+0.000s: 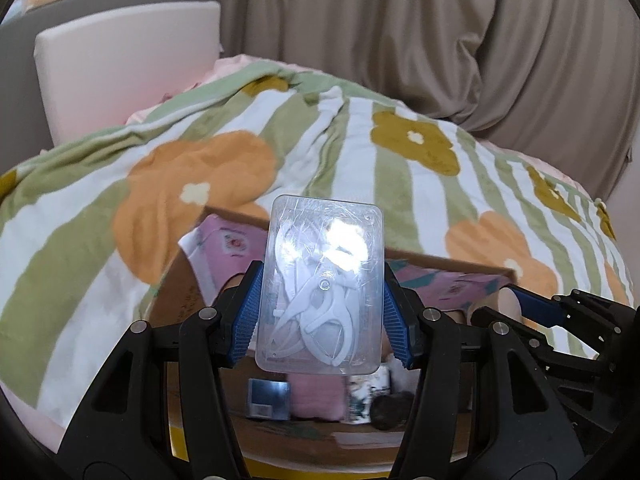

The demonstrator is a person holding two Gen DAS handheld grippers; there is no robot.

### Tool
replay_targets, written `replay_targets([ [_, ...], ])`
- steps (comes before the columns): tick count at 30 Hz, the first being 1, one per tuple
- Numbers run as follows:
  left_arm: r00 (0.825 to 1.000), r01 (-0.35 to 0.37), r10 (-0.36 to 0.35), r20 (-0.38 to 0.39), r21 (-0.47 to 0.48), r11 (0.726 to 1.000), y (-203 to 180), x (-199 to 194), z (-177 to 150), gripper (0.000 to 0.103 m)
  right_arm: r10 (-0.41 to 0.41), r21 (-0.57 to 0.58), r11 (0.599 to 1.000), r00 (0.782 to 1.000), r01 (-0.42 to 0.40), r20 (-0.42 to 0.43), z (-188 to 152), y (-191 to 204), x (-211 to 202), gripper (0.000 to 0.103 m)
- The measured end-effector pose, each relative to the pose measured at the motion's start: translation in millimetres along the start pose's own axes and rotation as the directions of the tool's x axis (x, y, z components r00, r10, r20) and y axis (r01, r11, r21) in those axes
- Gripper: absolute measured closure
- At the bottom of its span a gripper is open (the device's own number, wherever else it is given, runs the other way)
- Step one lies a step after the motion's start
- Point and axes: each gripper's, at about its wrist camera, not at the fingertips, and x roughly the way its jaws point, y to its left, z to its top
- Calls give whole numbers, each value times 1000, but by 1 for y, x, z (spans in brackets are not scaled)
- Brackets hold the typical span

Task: Organize objects
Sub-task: 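Carry the clip pack and beige lid over the cardboard box with both tools, then open both tools to drop the clip pack and beige lid into the box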

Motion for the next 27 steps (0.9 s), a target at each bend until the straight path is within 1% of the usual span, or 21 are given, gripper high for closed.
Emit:
replay_targets([
  [8, 999, -15, 14, -51, -25, 1000, 28, 24, -12, 51, 31, -10, 999, 998, -32, -56, -4, 16, 33, 72],
  [15, 996, -8, 6, -86, -31, 999, 35, 36, -19, 51, 39, -21, 999, 995, -41, -89, -9, 24, 48, 72],
  [18, 995, 0, -3, -104, -33, 999, 35, 39, -18, 51, 56, -12, 998, 993, -57, -100, -8, 22, 50, 72],
  [19, 994, -3, -1, -107, -36, 999, 36, 39, -17, 47, 53, -7, 999, 993, -54, -106, -9, 21, 50, 72],
  [20, 994, -17, 13, -108, -40, 999, 37, 38, -16, 26, 36, -2, 999, 993, -36, -113, -9, 20, 51, 71],
  [21, 993, -33, 28, -110, -41, 999, 37, 38, -16, 8, 17, -3, 1000, 993, -17, -116, -10, 20, 51, 67],
  [22, 994, -45, 40, -104, -44, 998, 39, 38, -15, 0, -4, -5, 1000, 993, 3, -119, -11, 19, 51, 47],
  [23, 995, -39, 34, -94, -51, 998, 40, 37, -15, 0, -17, -8, 1000, 993, 17, -118, -13, 17, 51, 20],
  [24, 996, -31, 26, -88, -57, 998, 41, 37, -15, 0, -1, -6, 1000, 993, 0, -116, -15, 15, 49, 10],
  [25, 996, -30, 25, -86, -60, 998, 42, 37, -15, 0, 24, -1, 1000, 992, -24, -122, -17, 14, 48, 0],
  [26, 996, -34, 29, -87, -57, 998, 42, 37, -14, 0, 43, 6, 999, 991, -43, -124, -19, 12, 47, 0],
  [27, 996, -35, 30, -88, -54, 998, 42, 37, -14, 0, 43, 7, 999, 992, -43, -120, -20, 12, 45, 0],
])
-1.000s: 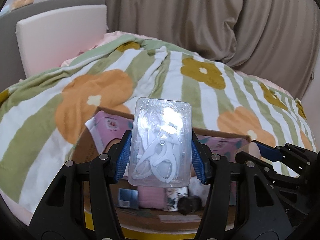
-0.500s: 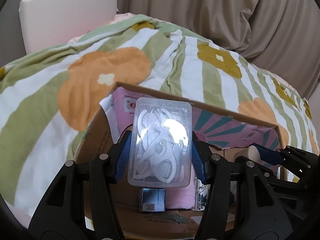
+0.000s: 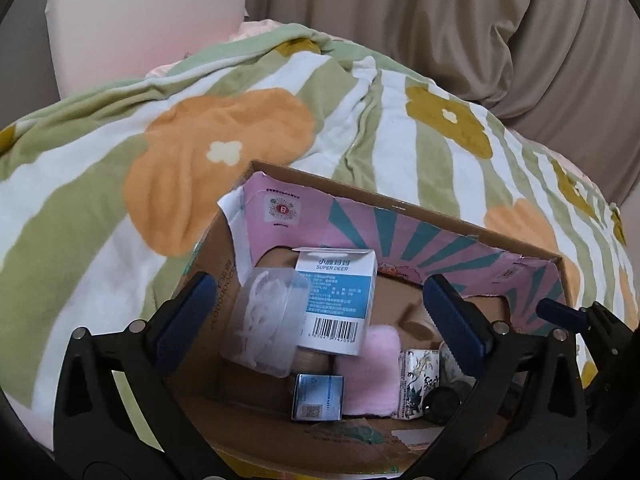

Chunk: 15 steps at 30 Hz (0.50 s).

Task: Organize objects
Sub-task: 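Open both tools to drop the clip pack and beige lid into the box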

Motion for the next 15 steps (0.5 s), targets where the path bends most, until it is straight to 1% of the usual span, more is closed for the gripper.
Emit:
replay_targets([
  [4, 1000, 11, -11, 1, 13, 1000, -5, -4, -1, 0, -30, -30, 999, 1000, 30, 7, -4, 5, -4, 0],
  [10, 1000, 21, -21, -2, 20, 1000, -10, -12, -1, 0, -24, -29, 999, 1000, 24, 16, -5, 6, -10, 0],
  [15, 1000, 16, -16, 9, 28, 999, -16, -22, -1, 0, -18, -23, 1000, 1000, 19, 23, -5, 6, -15, 0],
])
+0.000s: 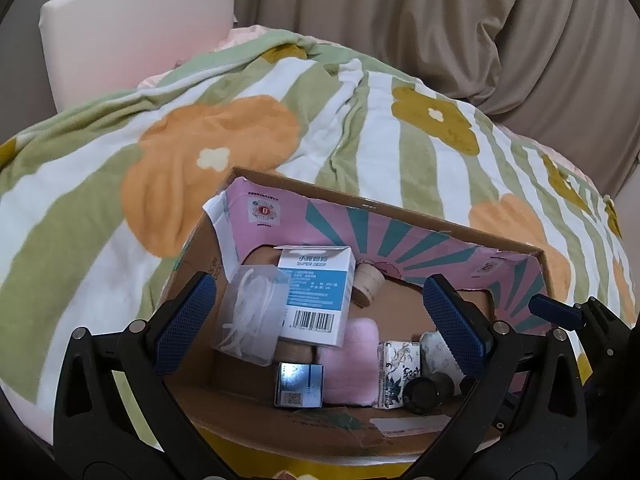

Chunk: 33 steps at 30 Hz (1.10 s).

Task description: Organize objects

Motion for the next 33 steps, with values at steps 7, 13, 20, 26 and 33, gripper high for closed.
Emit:
replay_targets([
  [7, 999, 21, -22, 43, 30, 999, -16, -27, 11, 0, 4, 9, 1000, 999, -4, 42, 3, -1, -24, 0],
  [13, 993, 63, -69, 95, 69, 996, -43, -63, 24, 0, -30, 52, 998, 994, 25, 106, 3, -14, -65, 0],
  [20, 979, 118, -144, 146, 177, 977, -102, -105, 21, 0, -117, 174, 981, 977, 85, 180, -13, -47, -131, 0],
  [26, 964, 171, -216, 153, 262, 950, -147, -130, 5, 0, -266, 294, 935, 942, 199, 207, -36, -80, -188, 0],
  [33, 957, 225, -268, 108, 301, 927, -174, -135, -32, 0, -411, 364, 873, 892, 324, 190, -71, -103, -223, 0],
])
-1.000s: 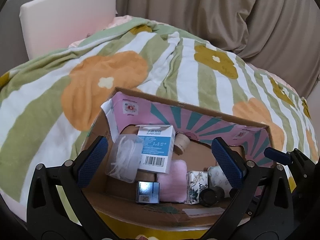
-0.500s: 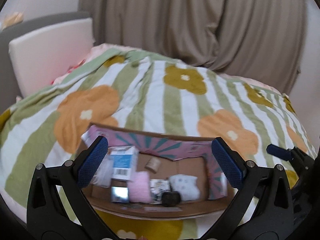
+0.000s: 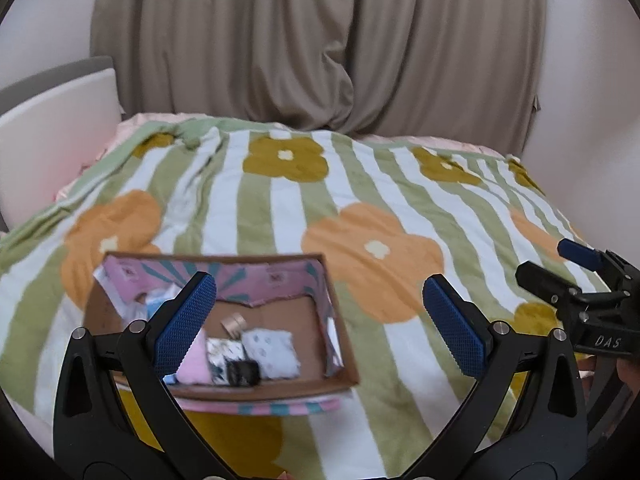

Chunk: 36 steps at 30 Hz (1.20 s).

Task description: Organize objects

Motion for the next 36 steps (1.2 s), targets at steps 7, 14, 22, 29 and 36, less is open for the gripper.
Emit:
replay_targets([
  [7, 1000, -26, 26, -9, 4, 1000, -14, 3, -33, 0, -17, 25, 1000, 999, 18, -27, -32, -19, -3, 0],
  [14, 1000, -17, 16, -20, -30, 999, -6, 5, -44, 0, -35, 33, 999, 999, 35, -14, -41, -25, -8, 0],
  [22, 999, -25, 24, -30, -19, 1000, -6, 10, -48, 0, -47, 40, 998, 999, 47, -14, -46, -25, -6, 0],
  [29, 999, -21, 21, -37, -17, 1000, -3, 13, -49, 0, -67, 44, 997, 998, 68, -18, -47, -26, -6, 0],
  [36, 999, -11, 10, -37, -35, 999, 4, 12, -49, 0, -99, 17, 995, 995, 100, -19, -46, -22, -3, 0],
])
